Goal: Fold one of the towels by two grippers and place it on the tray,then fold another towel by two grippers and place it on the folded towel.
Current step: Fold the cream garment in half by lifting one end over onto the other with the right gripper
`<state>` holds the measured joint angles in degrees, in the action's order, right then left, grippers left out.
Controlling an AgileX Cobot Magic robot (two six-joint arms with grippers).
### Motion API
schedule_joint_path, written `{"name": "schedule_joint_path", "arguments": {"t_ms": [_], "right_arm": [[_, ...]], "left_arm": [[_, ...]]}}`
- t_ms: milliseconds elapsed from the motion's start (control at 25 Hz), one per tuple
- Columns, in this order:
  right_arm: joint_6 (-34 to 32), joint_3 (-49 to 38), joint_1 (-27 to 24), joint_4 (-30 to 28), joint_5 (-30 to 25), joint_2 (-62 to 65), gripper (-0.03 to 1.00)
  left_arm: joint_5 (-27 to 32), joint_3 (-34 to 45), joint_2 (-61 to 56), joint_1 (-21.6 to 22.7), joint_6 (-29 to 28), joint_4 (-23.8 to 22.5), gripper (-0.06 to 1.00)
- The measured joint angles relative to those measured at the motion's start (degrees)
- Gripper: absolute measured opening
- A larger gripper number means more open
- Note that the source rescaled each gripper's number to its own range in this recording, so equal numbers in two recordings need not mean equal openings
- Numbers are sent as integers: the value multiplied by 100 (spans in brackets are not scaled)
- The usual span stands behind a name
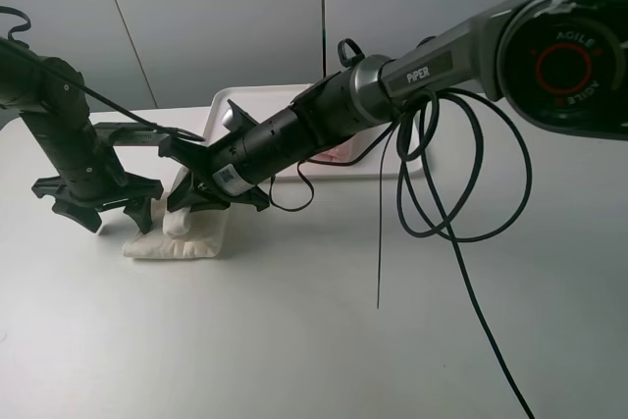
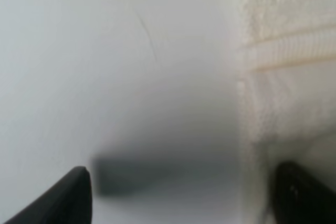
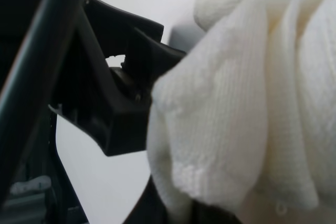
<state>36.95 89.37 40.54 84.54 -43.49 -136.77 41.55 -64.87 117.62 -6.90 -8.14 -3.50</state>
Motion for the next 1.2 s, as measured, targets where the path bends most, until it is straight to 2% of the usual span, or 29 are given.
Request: {"name": "schedule_joint_path", "arguments": {"t_ms": [200, 480, 1200], "right_arm": [[222, 0, 0, 305, 8, -121, 2], [407, 0, 0, 447, 8, -194, 2], [445, 0, 0, 447, 23, -194, 2]], "left_arm": [[0, 0, 10, 0, 61, 70, 96], [56, -66, 21, 0, 193, 135, 96], [1247, -1108, 148, 0, 701, 350, 96]]}}
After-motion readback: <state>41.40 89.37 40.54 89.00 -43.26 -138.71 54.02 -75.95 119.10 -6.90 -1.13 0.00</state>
